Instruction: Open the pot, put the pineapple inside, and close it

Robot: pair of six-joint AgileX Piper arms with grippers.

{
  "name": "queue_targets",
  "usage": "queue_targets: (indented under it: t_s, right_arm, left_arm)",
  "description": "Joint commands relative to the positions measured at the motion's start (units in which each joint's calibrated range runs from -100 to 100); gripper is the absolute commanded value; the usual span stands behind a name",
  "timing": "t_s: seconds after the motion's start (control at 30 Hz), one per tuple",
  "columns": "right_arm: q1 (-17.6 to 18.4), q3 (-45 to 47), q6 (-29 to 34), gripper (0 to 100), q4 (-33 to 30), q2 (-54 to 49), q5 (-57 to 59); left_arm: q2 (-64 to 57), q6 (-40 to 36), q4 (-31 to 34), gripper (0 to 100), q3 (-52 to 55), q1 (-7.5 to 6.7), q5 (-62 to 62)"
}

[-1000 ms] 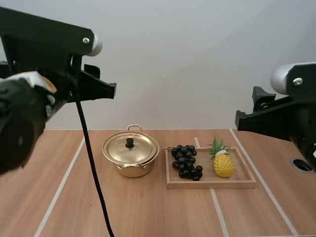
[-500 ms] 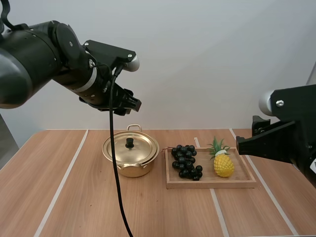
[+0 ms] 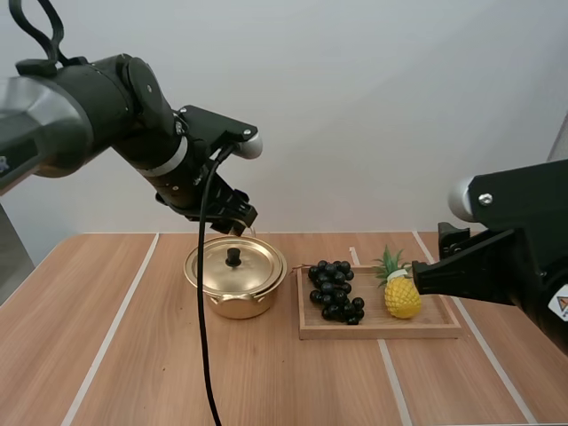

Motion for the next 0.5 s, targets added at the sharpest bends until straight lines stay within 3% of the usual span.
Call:
queue_targets:
  t_s: [0.0, 0.2, 0.47]
  right_arm:
    - [-0.45, -0.52, -3.47, 100, 4.01, -0.13, 2.85]
    - [-0.64, -0.52, -3.47, 100, 4.01, -0.13, 5.14]
    - [-0.64, -0.52, -4.21, 100, 4.01, -0.13, 5.30]
  left_arm:
    - [3.37, 1.47, -1.75, 100, -0.40, -0.15, -4.47]
    - [3.94, 7.43, -6.27, 100, -0.40, -0.15, -13.69]
    - [13.19, 10.13, -6.03, 100, -0.40, -0.15, -7.66]
